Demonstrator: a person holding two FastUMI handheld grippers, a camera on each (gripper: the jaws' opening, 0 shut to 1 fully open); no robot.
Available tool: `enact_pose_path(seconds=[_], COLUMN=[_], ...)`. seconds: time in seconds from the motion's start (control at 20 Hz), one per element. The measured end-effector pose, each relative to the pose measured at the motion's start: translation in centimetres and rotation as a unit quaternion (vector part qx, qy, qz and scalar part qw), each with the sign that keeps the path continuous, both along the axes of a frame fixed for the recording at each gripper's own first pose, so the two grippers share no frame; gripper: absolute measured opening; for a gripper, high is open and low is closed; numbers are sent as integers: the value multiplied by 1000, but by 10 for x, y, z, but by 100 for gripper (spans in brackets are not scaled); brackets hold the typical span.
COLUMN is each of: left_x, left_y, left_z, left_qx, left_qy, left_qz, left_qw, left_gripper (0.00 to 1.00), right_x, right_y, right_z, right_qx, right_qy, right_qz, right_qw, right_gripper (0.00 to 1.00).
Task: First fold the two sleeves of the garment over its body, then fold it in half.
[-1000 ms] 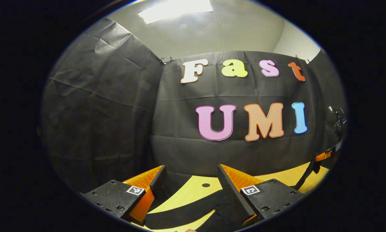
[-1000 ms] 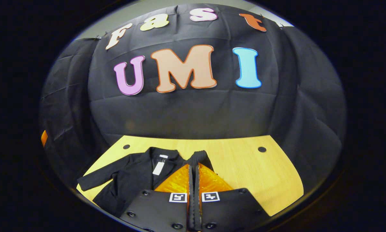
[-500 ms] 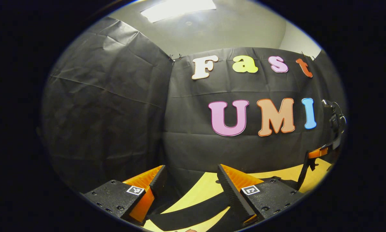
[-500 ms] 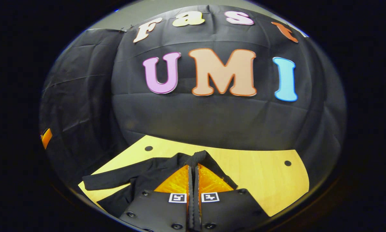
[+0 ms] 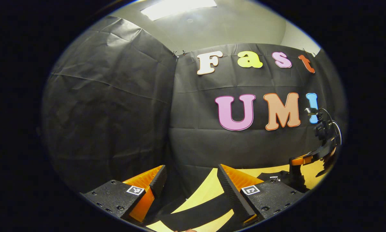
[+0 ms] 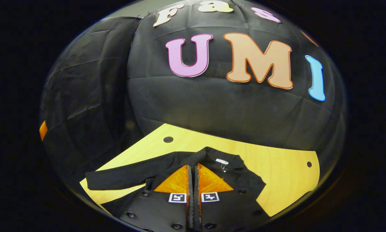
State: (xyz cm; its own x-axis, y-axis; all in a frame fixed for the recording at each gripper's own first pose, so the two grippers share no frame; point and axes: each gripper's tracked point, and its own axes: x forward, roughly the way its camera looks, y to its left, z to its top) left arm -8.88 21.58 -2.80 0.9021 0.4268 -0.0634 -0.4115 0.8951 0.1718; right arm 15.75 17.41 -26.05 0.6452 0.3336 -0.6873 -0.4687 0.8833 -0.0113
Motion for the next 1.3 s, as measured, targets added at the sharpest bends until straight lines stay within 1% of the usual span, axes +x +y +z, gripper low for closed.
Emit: enact_pose_path(seconds=[0.15,0.2,0.3,0.5,0.55,0.6,0.65,0.7,0.85,1.0,1.15,1.3], left_x=[-10,-14,-16,-20,-20,-21,-22,-22,-19,-15,-13,-18], left_y=[15,19,28,44,47,51,56,60,69,66,63,65], left_z=[-10,-13,-22,-26,-29,-30,-34,-39,-61,-93,-129,-164], left_qx=[-3,-4,-3,-4,-2,-1,0,-1,-9,-39,-71,-81], left_qy=[13,18,28,38,40,43,46,54,83,122,168,220], left_qz=[9,9,15,25,27,28,28,28,22,7,2,3], left_qw=[1000,1000,999,999,999,999,999,998,996,992,983,972], left_gripper=[93,93,93,93,93,93,93,93,93,94,94,94], right_x=[4,5,7,7,5,4,7,12,21,21,6,-3], right_y=[22,28,40,55,61,67,66,63,52,36,9,-15], right_z=[-22,-29,-43,-70,-69,-65,-62,-47,-8,22,33,34], right_qx=[-13,-17,-25,-41,-31,-20,-15,-11,2,5,-7,-23], right_qy=[12,15,23,44,51,54,42,24,-30,-60,-67,-70], right_qz=[8,10,12,11,12,7,-4,-10,-21,-30,-38,-51], right_qw=[1000,1000,999,998,998,998,999,1000,999,998,997,996], right_gripper=[2,0,4,2,10,39,68,96,99,99,99,99])
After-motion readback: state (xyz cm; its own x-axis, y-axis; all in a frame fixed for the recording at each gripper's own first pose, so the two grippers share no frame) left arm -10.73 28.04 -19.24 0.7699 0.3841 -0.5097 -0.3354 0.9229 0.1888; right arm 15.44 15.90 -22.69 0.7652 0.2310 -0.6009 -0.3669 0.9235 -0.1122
